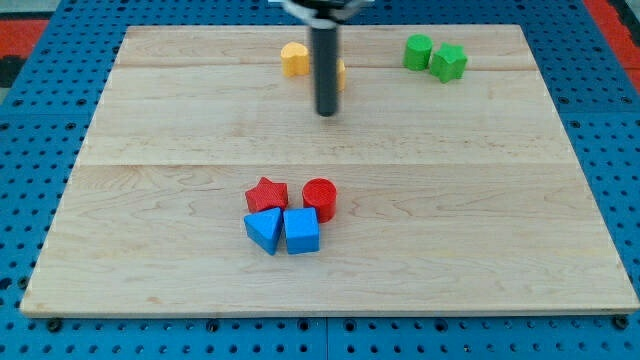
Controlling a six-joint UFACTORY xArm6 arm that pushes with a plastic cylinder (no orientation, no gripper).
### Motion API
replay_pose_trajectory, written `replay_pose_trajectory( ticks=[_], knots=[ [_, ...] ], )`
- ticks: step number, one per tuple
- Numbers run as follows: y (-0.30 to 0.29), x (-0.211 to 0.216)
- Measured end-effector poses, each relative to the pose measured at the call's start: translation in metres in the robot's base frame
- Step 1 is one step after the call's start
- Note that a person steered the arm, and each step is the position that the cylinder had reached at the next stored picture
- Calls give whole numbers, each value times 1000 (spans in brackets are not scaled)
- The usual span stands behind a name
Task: Move the yellow blocks and the green blocks together
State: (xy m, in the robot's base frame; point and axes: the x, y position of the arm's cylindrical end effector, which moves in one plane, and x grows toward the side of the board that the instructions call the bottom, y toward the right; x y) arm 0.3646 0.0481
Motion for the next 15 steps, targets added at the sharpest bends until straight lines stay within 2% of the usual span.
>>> replay_pose_trajectory(
  ticks=[1,2,3,4,5,6,7,8,9,10,11,12,13,14,15],
  knots=[
    [127,-25],
    [181,-89],
    [122,-112],
    [37,-113],
    [19,-118],
    [37,-138],
    [-39,-124],
    [6,-140],
    [119,-133],
    [94,-73],
    [32,-72],
    [-17,-91],
    [17,-112],
    [-5,-134],
    [-46,-119]
  ],
)
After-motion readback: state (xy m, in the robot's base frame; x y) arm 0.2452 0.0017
